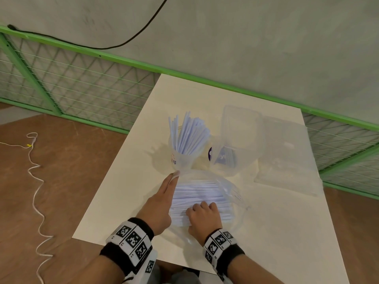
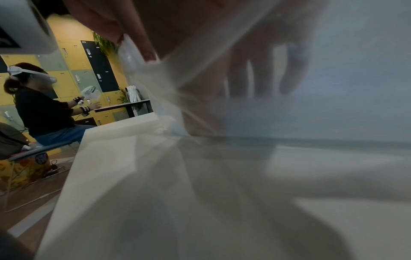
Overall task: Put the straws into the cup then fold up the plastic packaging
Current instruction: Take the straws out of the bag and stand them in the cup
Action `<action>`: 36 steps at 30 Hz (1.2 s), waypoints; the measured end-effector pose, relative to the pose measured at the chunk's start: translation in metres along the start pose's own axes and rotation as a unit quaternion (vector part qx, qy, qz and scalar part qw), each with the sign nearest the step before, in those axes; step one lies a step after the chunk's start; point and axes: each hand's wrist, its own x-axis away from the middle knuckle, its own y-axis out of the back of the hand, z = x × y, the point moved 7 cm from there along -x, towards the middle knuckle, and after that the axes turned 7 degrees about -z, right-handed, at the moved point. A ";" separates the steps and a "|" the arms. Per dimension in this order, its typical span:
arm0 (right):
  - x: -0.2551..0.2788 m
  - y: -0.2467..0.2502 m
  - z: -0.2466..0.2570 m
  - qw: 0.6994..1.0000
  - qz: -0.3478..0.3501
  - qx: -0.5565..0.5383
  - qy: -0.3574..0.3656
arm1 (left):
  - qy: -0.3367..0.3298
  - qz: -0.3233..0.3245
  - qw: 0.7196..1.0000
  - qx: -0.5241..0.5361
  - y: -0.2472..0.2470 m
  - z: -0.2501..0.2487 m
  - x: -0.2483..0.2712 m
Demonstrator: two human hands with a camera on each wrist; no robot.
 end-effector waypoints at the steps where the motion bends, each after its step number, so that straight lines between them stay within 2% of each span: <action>1: 0.000 0.001 0.000 1.000 -0.003 0.009 0.005 | -0.001 0.000 1.000 -0.001 0.000 0.000 0.000; 6: 0.003 0.005 0.003 0.999 0.015 0.038 0.009 | -0.007 0.002 1.000 0.001 -0.001 -0.001 0.001; 16: 0.004 0.009 0.005 0.999 0.025 0.027 0.023 | -0.012 0.007 1.000 0.007 0.000 -0.003 0.001; 19: 0.007 0.014 -0.001 1.000 0.002 -0.023 0.012 | -0.013 0.002 1.000 0.001 0.002 -0.001 0.000; 23: 0.013 0.038 -0.019 0.988 -0.080 -0.129 -0.019 | -0.012 -0.004 1.000 -0.004 0.004 0.000 0.001; 25: 0.020 0.054 -0.035 0.963 -0.150 -0.213 -0.064 | -0.011 -0.002 1.000 -0.003 0.003 0.000 0.001; 26: 0.025 0.064 -0.044 0.938 -0.181 -0.282 -0.090 | -0.010 -0.001 1.000 -0.004 0.003 0.000 0.001; 27: 0.030 0.069 -0.052 0.898 -0.199 -0.374 -0.120 | -0.010 0.000 1.000 -0.005 0.002 0.001 0.001; 28: 0.035 0.072 -0.058 0.844 -0.213 -0.467 -0.153 | -0.009 -0.001 1.000 -0.006 0.002 0.001 0.001; 29: 0.040 0.074 -0.063 0.792 -0.222 -0.539 -0.183 | -0.008 -0.002 1.000 -0.006 0.002 0.001 0.000; 30: 0.044 0.076 -0.063 0.752 -0.224 -0.588 -0.196 | -0.008 -0.002 1.000 -0.005 0.002 0.001 -0.001; 31: 0.047 0.075 -0.060 0.740 -0.223 -0.606 -0.189 | -0.010 -0.003 1.000 -0.004 0.002 0.001 -0.001; 34: 0.049 0.050 -0.050 0.782 -0.180 -0.574 -0.166 | -0.022 -0.002 1.000 -0.001 0.002 -0.002 -0.003; 36: 0.048 0.036 -0.050 0.795 -0.141 -0.566 -0.165 | -0.025 -0.003 1.000 -0.002 0.002 -0.005 -0.003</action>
